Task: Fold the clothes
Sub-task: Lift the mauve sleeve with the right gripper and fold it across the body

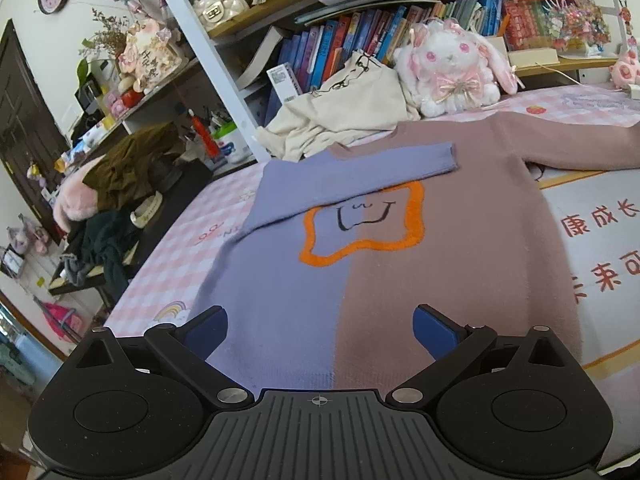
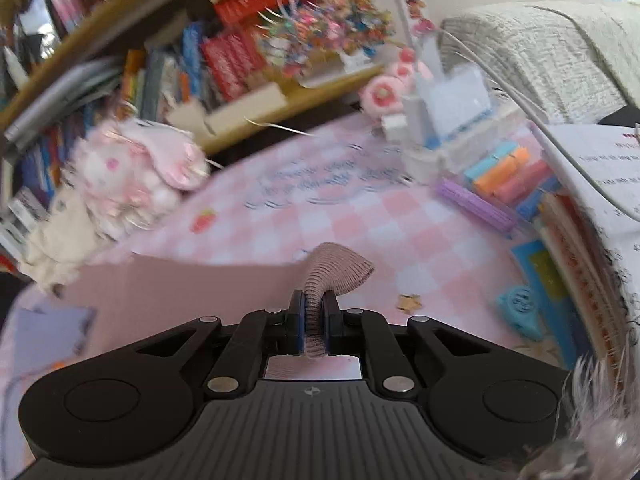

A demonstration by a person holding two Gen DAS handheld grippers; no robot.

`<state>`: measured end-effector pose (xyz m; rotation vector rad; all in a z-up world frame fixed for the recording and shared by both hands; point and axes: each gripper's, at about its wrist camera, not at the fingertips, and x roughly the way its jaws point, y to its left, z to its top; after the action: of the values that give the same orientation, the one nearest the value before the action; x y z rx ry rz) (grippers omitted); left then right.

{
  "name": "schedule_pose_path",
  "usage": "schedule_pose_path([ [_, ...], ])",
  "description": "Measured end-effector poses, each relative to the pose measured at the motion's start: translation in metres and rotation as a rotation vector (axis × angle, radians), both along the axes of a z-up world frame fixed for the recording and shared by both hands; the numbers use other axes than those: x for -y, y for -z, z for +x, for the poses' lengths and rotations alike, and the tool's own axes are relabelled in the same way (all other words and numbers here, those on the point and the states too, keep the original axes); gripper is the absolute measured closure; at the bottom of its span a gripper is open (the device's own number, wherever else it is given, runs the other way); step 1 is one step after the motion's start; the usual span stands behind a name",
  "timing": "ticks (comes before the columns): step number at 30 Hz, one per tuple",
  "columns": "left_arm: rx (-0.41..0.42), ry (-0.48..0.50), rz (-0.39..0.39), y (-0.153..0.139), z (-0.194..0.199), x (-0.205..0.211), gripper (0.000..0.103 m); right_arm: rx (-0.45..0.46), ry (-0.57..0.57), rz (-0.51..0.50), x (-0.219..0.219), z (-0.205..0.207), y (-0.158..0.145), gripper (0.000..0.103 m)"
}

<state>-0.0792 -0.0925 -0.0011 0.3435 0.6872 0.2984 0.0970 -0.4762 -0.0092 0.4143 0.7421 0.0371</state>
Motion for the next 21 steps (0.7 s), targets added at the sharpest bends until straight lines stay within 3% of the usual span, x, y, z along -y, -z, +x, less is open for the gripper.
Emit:
schedule_pose_path([
  [7,-0.001,0.060,-0.024,0.007,0.006,-0.024,0.002,0.050,-0.062,0.045,-0.045,0.006,-0.030,0.094],
  [12,0.025,0.134,-0.005,0.005,0.014,-0.057,0.002,0.103,-0.089,0.050,-0.102,0.010,-0.053,0.094],
  [21,0.084,0.275,-0.044,-0.004,0.029,-0.119,0.002,0.177,-0.181,0.029,-0.220,0.036,-0.098,0.094],
])
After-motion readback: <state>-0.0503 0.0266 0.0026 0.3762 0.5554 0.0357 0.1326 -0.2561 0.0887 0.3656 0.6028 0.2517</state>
